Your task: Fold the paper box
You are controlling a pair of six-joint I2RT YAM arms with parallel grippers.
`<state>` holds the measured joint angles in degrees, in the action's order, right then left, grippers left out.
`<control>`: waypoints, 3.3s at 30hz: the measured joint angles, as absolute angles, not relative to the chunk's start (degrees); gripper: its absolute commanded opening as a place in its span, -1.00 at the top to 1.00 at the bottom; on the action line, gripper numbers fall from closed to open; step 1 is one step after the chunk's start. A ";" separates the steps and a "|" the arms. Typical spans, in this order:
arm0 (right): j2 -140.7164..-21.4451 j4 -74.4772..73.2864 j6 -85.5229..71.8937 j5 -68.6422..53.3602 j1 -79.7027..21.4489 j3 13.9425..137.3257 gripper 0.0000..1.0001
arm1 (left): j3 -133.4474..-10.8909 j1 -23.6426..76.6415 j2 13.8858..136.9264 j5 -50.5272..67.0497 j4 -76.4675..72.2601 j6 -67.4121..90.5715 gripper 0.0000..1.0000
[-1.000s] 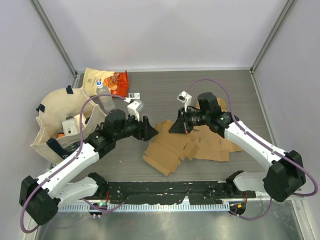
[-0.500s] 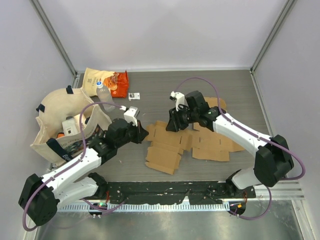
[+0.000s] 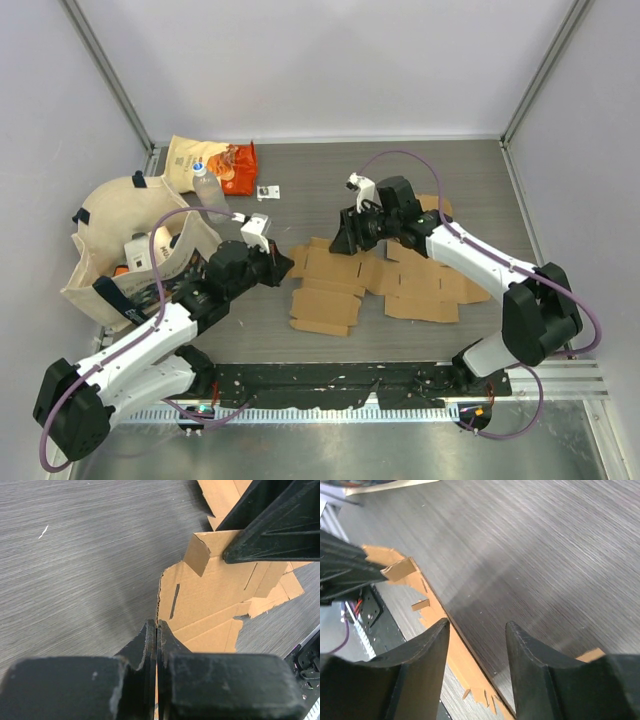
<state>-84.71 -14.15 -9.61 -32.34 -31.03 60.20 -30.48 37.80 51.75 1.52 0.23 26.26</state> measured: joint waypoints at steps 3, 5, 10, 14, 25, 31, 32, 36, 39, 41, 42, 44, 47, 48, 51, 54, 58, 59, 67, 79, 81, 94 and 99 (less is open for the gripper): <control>-85.52 -15.55 -14.11 -27.42 -31.05 61.28 -0.39 | -30.41 37.82 51.75 1.04 -0.05 26.30 1.00; -86.39 -18.87 -18.52 -22.48 -31.27 63.86 -0.40 | -30.17 37.80 51.72 0.62 -0.45 26.26 1.00; -87.31 -23.88 -23.44 -18.44 -30.85 70.24 -0.40 | -29.87 37.80 51.88 0.03 -1.78 25.89 1.00; -87.26 -24.56 -20.99 -18.74 -30.74 70.50 -0.39 | -29.43 37.82 52.16 0.89 -3.05 25.15 1.00; -85.08 -19.09 -4.27 -32.93 -30.24 66.39 0.12 | -28.16 37.82 50.15 3.33 -4.49 24.36 1.00; -83.74 -14.06 -1.23 -37.78 -30.24 62.57 0.62 | -28.14 37.82 49.98 3.31 -4.45 23.97 1.00; -82.98 -13.06 -0.25 -37.82 -30.26 61.30 0.70 | -28.14 37.82 50.04 3.31 -4.45 24.01 0.99; -79.33 -9.30 3.31 -35.66 -32.47 56.29 0.98 | -28.14 37.93 51.29 2.35 -4.32 25.96 0.63; -76.64 -4.93 6.39 -29.78 -36.03 52.25 0.98 | -28.14 38.00 52.23 -0.25 -3.68 29.67 0.22; -75.96 -1.48 8.86 -24.73 -38.72 49.54 0.98 | -28.14 37.98 52.23 -2.22 -3.05 32.32 -0.13; -75.99 0.21 10.35 -22.09 -39.92 48.36 0.98 | -28.23 37.98 52.16 -3.49 -2.33 33.47 -0.22; -76.23 3.33 13.52 -17.17 -42.17 46.00 0.98 | -28.82 37.98 51.83 -5.96 0.43 35.75 -0.35; -76.99 7.94 18.50 -11.99 -44.21 43.24 0.98 | -31.24 37.91 50.78 -10.09 6.55 39.31 -0.27; -77.43 9.34 20.03 -10.50 -44.66 42.52 0.98 | -32.32 37.74 50.50 -10.76 8.29 40.58 -0.25; -79.42 12.84 24.14 -6.76 -46.09 41.60 0.98 | -35.42 36.99 50.48 -9.78 10.90 44.66 -0.24; -81.78 15.57 27.27 -3.62 -47.70 41.41 0.98 | -38.52 36.29 52.25 -6.35 11.92 49.93 -0.22; -83.85 18.35 30.02 -0.93 -49.47 40.64 0.98 | -42.04 35.59 57.65 -0.86 11.46 61.28 -0.18; -83.94 18.74 30.39 -0.64 -49.65 40.40 0.98 | -42.19 35.40 59.05 0.38 10.94 64.25 -0.15; -83.99 20.58 31.83 0.19 -49.65 40.03 0.98 | -42.17 33.26 70.61 4.21 6.85 83.88 0.08; -83.99 20.60 32.73 0.84 -50.35 39.97 0.98 | -42.17 33.19 77.30 4.10 1.72 92.64 0.27; -83.99 20.60 32.77 1.02 -50.57 39.97 0.98 | -42.17 33.19 77.56 3.88 1.43 92.82 0.31; -83.99 20.99 32.91 2.87 -52.69 39.97 0.98 | -42.19 33.69 79.77 1.58 1.50 92.14 0.69; -83.99 21.41 32.91 4.69 -53.45 39.97 0.95 | -42.19 34.00 79.77 0.49 0.71 90.65 0.91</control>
